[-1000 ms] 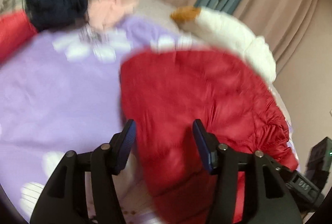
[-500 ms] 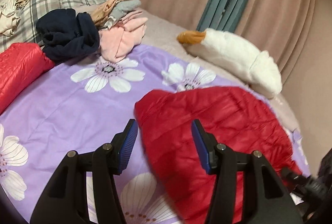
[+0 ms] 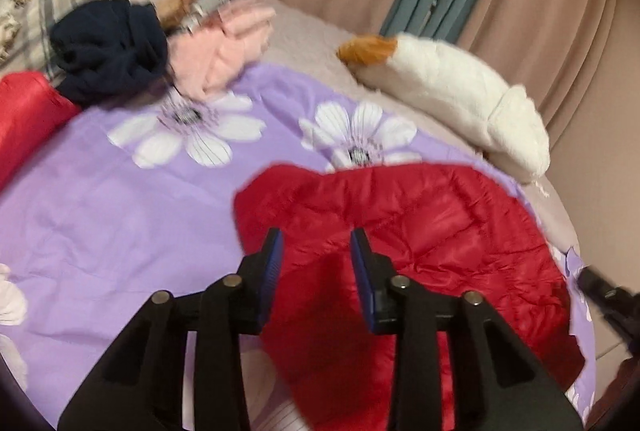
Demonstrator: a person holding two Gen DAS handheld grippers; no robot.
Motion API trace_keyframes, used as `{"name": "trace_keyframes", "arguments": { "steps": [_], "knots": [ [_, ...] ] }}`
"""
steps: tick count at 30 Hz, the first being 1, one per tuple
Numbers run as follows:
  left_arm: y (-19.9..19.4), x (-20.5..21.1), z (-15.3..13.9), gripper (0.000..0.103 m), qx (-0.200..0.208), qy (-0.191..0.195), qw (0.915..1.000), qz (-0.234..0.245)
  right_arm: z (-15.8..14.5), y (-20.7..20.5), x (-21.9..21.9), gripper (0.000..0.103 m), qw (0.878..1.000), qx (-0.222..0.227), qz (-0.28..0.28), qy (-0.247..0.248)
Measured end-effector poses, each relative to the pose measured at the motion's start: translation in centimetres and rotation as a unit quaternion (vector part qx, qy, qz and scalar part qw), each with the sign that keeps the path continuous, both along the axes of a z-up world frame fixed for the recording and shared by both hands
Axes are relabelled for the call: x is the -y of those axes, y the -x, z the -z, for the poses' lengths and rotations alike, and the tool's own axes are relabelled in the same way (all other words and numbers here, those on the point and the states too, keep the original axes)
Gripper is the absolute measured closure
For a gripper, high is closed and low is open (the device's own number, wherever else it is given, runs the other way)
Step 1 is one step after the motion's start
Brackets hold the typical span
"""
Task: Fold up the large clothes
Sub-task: 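Lower the bundle onto the bed and open both tools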
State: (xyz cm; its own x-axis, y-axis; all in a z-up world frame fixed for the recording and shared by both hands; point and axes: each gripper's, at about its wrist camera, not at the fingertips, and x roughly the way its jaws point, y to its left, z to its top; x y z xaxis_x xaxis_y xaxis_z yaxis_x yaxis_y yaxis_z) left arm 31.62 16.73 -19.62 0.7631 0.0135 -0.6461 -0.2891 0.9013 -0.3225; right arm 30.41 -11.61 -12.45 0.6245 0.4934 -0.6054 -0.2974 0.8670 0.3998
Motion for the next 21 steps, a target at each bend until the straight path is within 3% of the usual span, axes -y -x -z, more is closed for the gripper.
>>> {"name": "trace_keyframes", "arguments": {
  "steps": [4,6,9,13,17,21],
  "knots": [
    [-3.1,-0.1,5.1,0.071,-0.084,-0.008,0.9962,-0.024,7.0,-3.9,-0.3,0.093,0.996,-0.090,0.023,-0.008],
    [-3.3,-0.2,7.1,0.068,-0.071,0.003,0.9969,-0.034,9.3,-4.7,0.1,0.102,0.995,-0.095,0.029,-0.008],
    [-3.7,0.4,7.8,0.069,-0.069,-0.015,0.9963,-0.048,11.2,-5.5,0.3,0.103,0.995,-0.101,0.012,-0.018],
    [-4.1,0.9,7.3,0.070,-0.078,-0.039,0.9953,-0.041,11.4,-5.6,0.9,0.103,0.994,-0.105,0.018,-0.036],
    [-2.7,0.4,6.1,0.072,-0.070,-0.009,0.9963,-0.048,9.7,-3.9,1.0,0.103,0.996,-0.082,0.036,-0.029],
    [0.4,1.2,2.2,0.073,-0.051,-0.015,0.9979,-0.037,6.8,-1.8,1.0,0.103,0.997,-0.069,0.042,-0.017]
  ]
}}
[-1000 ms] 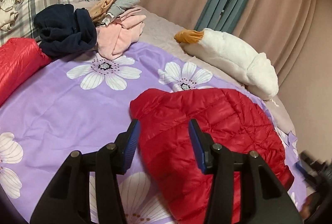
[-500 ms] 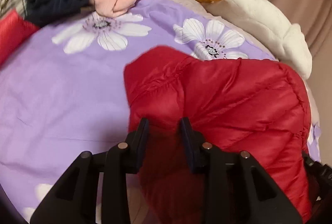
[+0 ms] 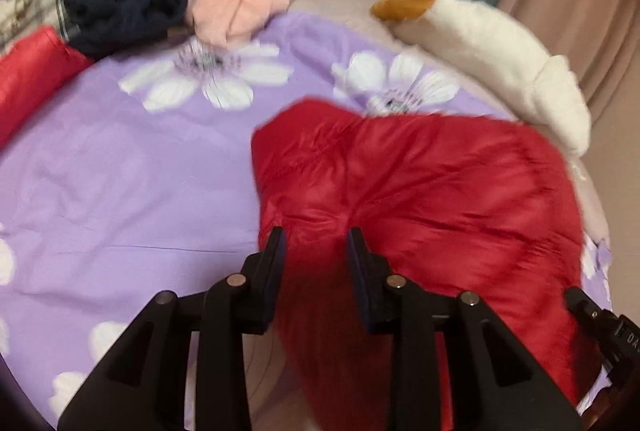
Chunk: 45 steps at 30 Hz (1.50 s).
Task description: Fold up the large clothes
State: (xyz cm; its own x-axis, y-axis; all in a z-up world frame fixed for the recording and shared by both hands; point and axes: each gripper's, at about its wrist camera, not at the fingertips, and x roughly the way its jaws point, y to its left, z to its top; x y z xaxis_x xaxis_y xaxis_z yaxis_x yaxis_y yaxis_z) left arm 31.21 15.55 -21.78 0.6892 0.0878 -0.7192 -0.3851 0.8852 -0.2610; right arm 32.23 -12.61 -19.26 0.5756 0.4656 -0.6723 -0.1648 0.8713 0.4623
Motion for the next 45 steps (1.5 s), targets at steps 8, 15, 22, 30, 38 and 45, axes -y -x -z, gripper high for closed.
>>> {"name": "trace_keyframes", "arguments": {
  "steps": [8,15,22,30,38,45],
  "knots": [
    [10.5,4.0,-10.4,0.072,0.095,-0.055,0.9937,0.024,-9.7,9.4,2.3,0.103,0.997,0.079,-0.002,0.016],
    [19.0,7.4,-15.8,0.071,0.142,-0.049,0.9862,0.068,-13.8,17.1,4.4,0.103,0.993,0.111,-0.015,0.023],
    [23.4,9.6,-18.5,0.069,0.176,-0.062,0.9771,0.103,-15.9,21.1,6.0,0.101,0.990,0.138,-0.008,0.033],
    [20.8,10.1,-12.5,0.066,0.136,-0.053,0.9828,0.113,-11.7,18.6,5.1,0.101,0.994,0.101,-0.026,0.020],
    [12.1,11.4,-2.6,0.066,0.055,-0.014,0.9870,0.150,-3.8,11.7,2.7,0.101,0.998,0.030,-0.047,0.011],
    [7.5,11.6,4.3,0.063,-0.004,0.010,0.9892,0.146,6.6,5.0,0.8,0.101,0.992,-0.112,-0.043,0.029]
  ]
}}
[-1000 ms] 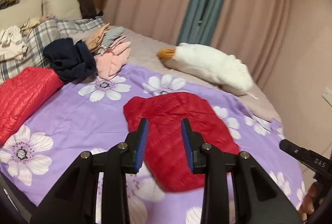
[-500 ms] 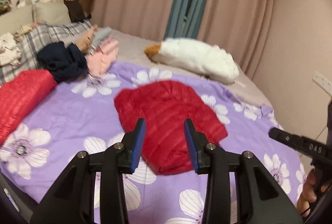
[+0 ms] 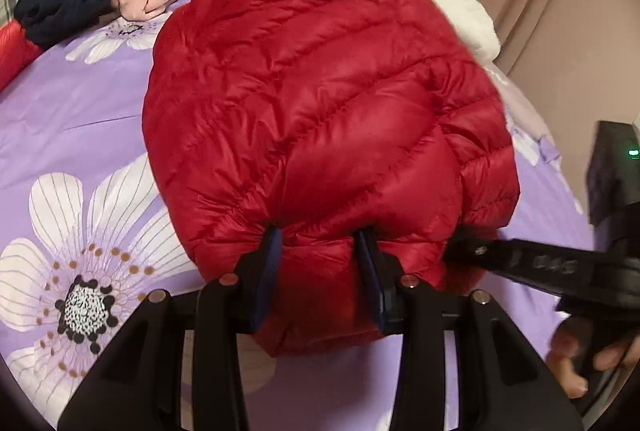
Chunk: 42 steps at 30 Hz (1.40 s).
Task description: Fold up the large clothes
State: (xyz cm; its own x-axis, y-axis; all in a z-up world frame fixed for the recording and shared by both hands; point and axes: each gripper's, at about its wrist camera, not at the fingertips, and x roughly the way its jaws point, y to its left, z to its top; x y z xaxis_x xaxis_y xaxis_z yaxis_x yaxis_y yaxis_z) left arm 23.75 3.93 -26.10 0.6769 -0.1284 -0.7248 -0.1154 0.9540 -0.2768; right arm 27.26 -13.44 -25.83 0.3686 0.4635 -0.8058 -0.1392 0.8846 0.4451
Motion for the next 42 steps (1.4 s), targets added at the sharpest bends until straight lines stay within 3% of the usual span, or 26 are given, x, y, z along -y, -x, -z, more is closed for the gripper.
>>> {"name": "trace_keyframes", "arguments": {
  "steps": [3,6,10,17,21,23,24,25,27,29,30,32,34,42],
  "knots": [
    [0.2,0.3,-1.0,0.063,0.007,-0.017,0.9998,0.005,0.8,0.0,0.6,0.101,1.000,-0.008,0.013,-0.027],
    [0.8,-0.2,-2.7,0.064,0.008,-0.001,1.0000,-0.001,-0.7,0.8,1.0,0.101,1.000,0.004,0.013,-0.017],
    [2.9,-0.6,-6.5,0.068,0.045,-0.015,0.9988,-0.009,-5.4,3.7,1.4,0.101,0.997,0.065,0.015,0.027],
    [8.6,-1.4,-13.2,0.068,0.098,-0.032,0.9945,-0.014,-14.4,11.1,3.8,0.101,0.987,0.161,0.005,0.017],
    [12.9,-1.9,-17.4,0.065,0.144,-0.031,0.9890,-0.002,-19.5,16.9,5.5,0.101,0.974,0.224,-0.007,0.034],
    [14.9,-2.0,-19.1,0.064,0.156,-0.041,0.9868,-0.007,-20.7,16.8,5.4,0.100,0.971,0.236,-0.005,0.047],
    [15.6,-2.0,-19.8,0.057,0.162,-0.044,0.9858,-0.010,-21.5,17.5,6.0,0.100,0.970,0.240,-0.004,0.045],
    [16.6,-2.1,-20.6,0.051,0.172,-0.041,0.9842,-0.010,-21.9,17.7,6.4,0.097,0.969,0.243,-0.004,0.038],
    [17.9,-2.2,-21.9,0.020,0.186,-0.038,0.9819,-0.003,-22.8,18.6,7.1,0.072,0.968,0.251,-0.008,0.023],
    [19.0,-2.1,-23.0,0.011,0.202,-0.045,0.9784,0.000,-23.7,19.5,7.7,0.010,0.964,0.267,0.002,0.014],
    [19.8,-2.0,-23.7,0.007,0.216,-0.055,0.9748,-0.001,-23.7,19.4,7.9,0.004,0.960,0.278,0.016,0.006],
    [20.7,-1.8,-24.3,0.000,0.232,-0.066,0.9706,0.000,-24.2,20.0,8.5,0.002,0.954,0.296,0.039,-0.006],
    [21.7,-1.6,-25.0,0.000,0.246,-0.069,0.9670,0.000,-24.8,20.4,8.7,0.002,0.955,0.293,0.037,-0.007],
    [22.3,-1.4,-25.7,0.000,0.240,-0.053,0.9694,0.004,-26.2,22.6,8.0,0.001,0.943,0.330,0.029,0.034]
  ]
}}
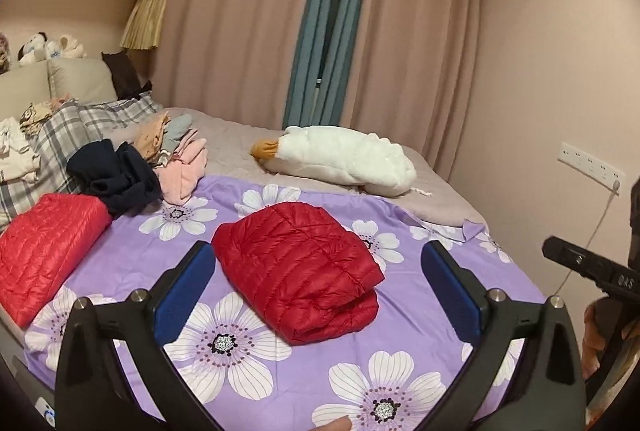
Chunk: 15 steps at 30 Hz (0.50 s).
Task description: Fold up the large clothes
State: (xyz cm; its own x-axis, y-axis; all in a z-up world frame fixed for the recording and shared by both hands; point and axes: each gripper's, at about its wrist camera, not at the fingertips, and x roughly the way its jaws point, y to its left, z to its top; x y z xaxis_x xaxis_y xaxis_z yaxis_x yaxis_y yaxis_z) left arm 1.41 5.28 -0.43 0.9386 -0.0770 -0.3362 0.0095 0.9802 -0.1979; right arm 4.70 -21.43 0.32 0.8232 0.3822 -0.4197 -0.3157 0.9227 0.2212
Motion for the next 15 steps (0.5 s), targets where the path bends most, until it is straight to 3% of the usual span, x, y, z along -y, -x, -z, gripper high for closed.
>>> {"name": "trace_keyframes", "arguments": {
  "steps": [15],
  "knots": [
    [-0.8,-0.7,1.0,0.000,-0.020,0.006,0.9997,-0.014,1.4,-0.5,0.9,0.001,0.999,-0.029,0.028,0.001]
  ]
}}
